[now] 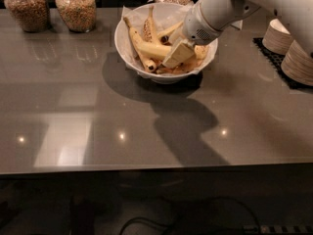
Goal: Pick banana from white bowl
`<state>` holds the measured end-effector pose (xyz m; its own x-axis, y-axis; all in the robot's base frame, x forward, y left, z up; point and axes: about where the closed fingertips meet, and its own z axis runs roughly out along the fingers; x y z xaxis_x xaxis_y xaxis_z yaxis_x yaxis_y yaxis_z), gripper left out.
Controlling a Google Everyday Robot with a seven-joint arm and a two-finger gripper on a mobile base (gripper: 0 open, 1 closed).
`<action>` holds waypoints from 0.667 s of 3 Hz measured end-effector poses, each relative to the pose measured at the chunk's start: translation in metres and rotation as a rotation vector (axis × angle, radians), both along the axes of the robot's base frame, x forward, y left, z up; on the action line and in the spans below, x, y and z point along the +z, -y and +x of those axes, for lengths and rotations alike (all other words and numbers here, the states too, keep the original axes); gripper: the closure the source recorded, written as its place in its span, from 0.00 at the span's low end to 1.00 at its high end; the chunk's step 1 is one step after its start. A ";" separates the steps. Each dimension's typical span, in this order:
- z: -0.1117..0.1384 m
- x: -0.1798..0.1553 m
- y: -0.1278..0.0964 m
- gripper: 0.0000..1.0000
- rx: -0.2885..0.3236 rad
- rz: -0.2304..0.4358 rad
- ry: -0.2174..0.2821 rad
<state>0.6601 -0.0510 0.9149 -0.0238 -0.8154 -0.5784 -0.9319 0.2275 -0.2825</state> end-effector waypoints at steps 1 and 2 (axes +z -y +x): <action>0.001 -0.001 0.001 0.61 -0.002 0.000 -0.002; -0.003 0.008 0.002 0.84 -0.001 0.001 0.003</action>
Offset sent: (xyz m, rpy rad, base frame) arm -0.0083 -0.0085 0.0235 0.0039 -0.0165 -0.0068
